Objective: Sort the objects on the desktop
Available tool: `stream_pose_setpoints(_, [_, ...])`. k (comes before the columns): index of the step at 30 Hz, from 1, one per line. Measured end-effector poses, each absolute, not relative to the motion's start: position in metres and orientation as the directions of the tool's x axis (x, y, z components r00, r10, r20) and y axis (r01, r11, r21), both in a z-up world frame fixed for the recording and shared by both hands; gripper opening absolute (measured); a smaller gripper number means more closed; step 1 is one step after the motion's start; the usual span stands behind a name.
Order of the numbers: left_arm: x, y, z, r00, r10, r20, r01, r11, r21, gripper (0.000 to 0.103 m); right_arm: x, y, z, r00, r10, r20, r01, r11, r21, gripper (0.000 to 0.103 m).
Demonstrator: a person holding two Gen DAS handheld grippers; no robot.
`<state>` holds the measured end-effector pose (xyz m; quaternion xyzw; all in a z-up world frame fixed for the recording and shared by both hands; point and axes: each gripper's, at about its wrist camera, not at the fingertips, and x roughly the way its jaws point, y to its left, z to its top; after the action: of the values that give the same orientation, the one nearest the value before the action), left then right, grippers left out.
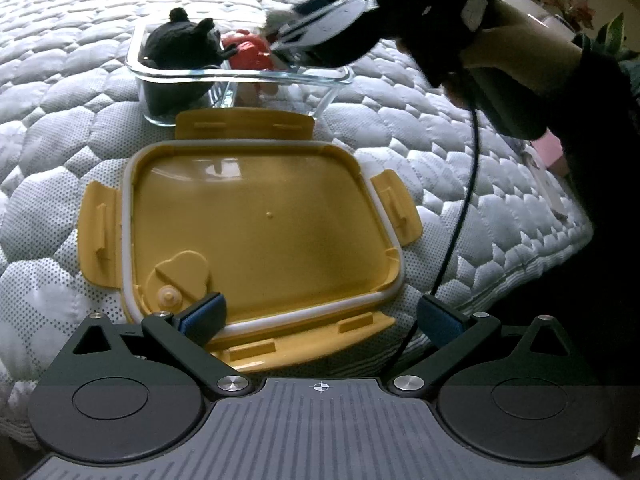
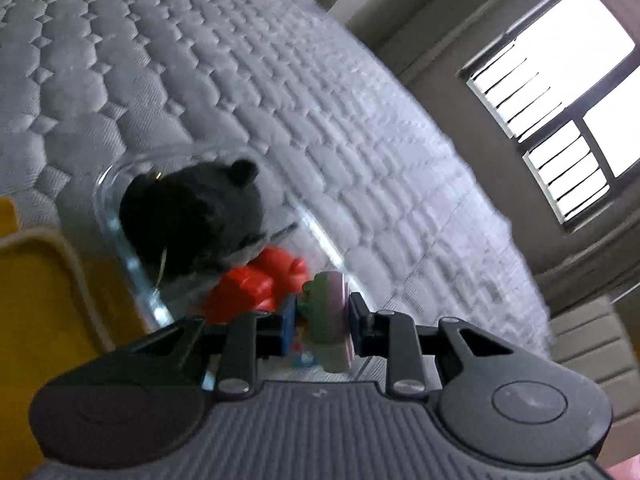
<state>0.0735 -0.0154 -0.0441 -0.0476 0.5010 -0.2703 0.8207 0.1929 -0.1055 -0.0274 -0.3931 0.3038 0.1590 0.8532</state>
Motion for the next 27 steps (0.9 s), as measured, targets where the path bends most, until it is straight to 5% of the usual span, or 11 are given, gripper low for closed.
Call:
stream_pose_setpoints(4, [0.074, -0.016, -0.044, 0.352, -0.493, -0.795, 0.395, 0.849, -0.351, 0.103, 0.197, -0.125, -0.006, 0.686, 0.082, -0.723, -0.524, 0.745, -0.413, 0.044])
stream_pose_setpoints(11, [0.073, -0.018, -0.045, 0.356, -0.485, -0.799, 0.4, 0.852, -0.339, 0.103, 0.227, -0.172, 0.035, 0.69, 0.147, -0.708, -0.3, 0.949, -0.095, 0.043])
stream_pose_setpoints(22, [0.073, -0.017, -0.045, 0.354, -0.492, -0.796, 0.406, 0.847, -0.343, 0.103, 0.244, -0.167, 0.005, 0.571, 0.224, -0.79, -0.342, 0.939, 0.019, 0.038])
stream_pose_setpoints(27, [0.073, -0.018, -0.046, 0.355, -0.489, -0.796, 0.415, 0.846, -0.335, 0.103, 0.23, -0.158, -0.007, 0.504, 0.169, -0.847, -0.413, 0.908, -0.065, 0.032])
